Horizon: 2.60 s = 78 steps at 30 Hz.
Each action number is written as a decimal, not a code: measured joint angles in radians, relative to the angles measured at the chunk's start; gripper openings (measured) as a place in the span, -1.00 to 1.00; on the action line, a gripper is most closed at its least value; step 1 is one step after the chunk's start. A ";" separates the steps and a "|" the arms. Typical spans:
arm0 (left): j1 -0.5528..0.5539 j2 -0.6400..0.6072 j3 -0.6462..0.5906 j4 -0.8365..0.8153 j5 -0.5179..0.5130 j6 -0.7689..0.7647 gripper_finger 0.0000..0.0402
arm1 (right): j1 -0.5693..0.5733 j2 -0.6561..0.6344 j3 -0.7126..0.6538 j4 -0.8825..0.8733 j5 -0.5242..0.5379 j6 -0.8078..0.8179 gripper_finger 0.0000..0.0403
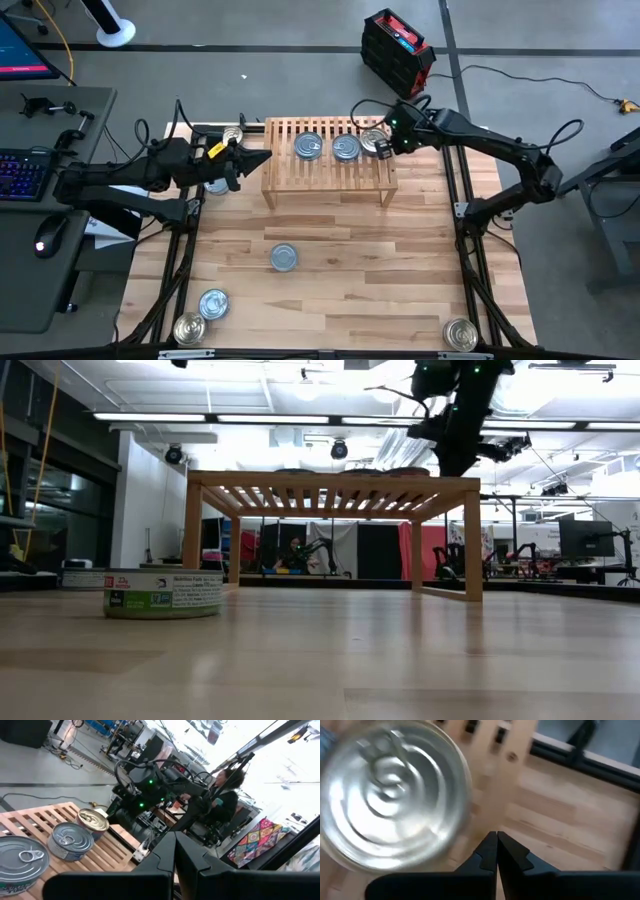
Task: Stack canned seafood by type on shelf
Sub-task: Adjust the pink tuna can on the shelf, then stack the pink tuna can on the other pink tuna can on the shelf
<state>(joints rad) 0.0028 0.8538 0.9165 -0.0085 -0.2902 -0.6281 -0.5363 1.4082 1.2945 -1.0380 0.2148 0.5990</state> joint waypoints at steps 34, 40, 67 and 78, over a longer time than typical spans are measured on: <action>-0.453 0.132 -0.331 0.407 0.106 -0.026 -1.00 | 1.058 -0.256 -0.355 0.319 -0.027 0.893 -1.00; -0.431 0.118 -0.340 0.401 0.046 -0.055 -1.00 | 1.239 -0.244 -0.482 0.551 -0.043 1.074 -1.00; -0.486 0.473 -0.148 0.522 -0.206 -0.231 -1.00 | 1.628 0.010 -0.550 0.716 -0.529 1.367 -1.00; -0.502 0.485 -0.128 0.524 -0.194 -0.197 -1.00 | 1.562 0.127 -0.547 0.710 -0.606 1.408 -1.00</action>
<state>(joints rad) -0.4994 1.3388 0.7883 0.5150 -0.4843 -0.8254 1.0258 1.5356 0.7471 -0.3276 -0.3913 2.0073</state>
